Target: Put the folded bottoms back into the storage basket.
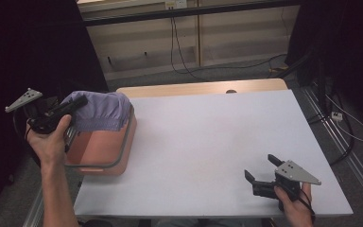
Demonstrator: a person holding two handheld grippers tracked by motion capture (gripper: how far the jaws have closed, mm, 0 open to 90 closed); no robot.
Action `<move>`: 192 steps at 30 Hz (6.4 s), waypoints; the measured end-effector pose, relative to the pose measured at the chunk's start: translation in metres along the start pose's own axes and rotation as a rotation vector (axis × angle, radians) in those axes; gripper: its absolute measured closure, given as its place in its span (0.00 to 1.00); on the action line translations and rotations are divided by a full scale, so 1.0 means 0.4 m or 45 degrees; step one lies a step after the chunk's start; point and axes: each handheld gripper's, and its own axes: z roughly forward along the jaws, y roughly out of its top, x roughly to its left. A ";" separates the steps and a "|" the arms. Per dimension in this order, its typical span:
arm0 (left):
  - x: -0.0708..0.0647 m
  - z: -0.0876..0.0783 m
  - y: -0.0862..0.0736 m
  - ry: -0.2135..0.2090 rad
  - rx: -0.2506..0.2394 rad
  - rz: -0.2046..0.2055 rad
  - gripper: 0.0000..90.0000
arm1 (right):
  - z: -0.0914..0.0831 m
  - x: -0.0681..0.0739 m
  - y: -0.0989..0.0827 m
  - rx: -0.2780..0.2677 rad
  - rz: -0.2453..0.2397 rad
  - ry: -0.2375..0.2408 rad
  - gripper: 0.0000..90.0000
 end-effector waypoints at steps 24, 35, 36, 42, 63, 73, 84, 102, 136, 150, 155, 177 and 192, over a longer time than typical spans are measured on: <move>0.096 0.052 -0.082 0.090 0.180 -0.096 0.96 | -0.001 0.000 0.000 0.003 -0.002 0.006 0.03; 0.128 0.078 -0.117 0.097 0.263 -0.152 0.96 | 0.002 -0.002 -0.001 0.011 0.002 0.008 0.03; 0.128 0.082 -0.120 0.106 0.271 -0.148 0.96 | 0.003 -0.002 -0.001 0.012 0.001 0.010 0.03; 0.130 0.107 -0.138 0.097 0.328 -0.153 0.96 | 0.005 0.001 -0.001 0.013 -0.002 0.012 0.03; 0.131 0.109 -0.166 -0.029 0.387 -0.241 0.95 | 0.009 0.003 -0.001 0.022 -0.007 0.021 0.03; 0.149 0.107 -0.212 0.076 0.540 -0.174 0.95 | 0.010 0.001 -0.002 0.026 0.000 0.013 0.04; 0.154 0.089 -0.217 0.014 0.642 -0.136 0.95 | 0.013 0.002 -0.002 0.030 0.001 0.015 0.04; 0.169 0.134 -0.240 0.151 0.736 -0.063 0.95 | 0.016 0.000 -0.002 0.032 0.006 0.010 0.04; 0.152 0.136 -0.185 0.310 0.510 -0.021 0.51 | 0.015 0.000 -0.003 0.030 0.006 0.009 0.03; 0.202 0.237 -0.235 0.393 0.716 -0.134 1.00 | 0.014 -0.002 -0.003 0.032 0.011 0.009 0.03; 0.200 0.231 -0.246 0.349 0.808 -0.128 1.00 | 0.014 -0.001 -0.003 0.033 0.009 0.009 0.03; 0.222 0.293 -0.296 0.487 1.142 -0.152 1.00 | 0.017 0.001 -0.003 0.032 0.008 0.013 0.03; 0.246 0.333 -0.297 0.501 1.058 -0.073 1.00 | 0.015 0.002 -0.003 0.030 0.005 0.012 0.03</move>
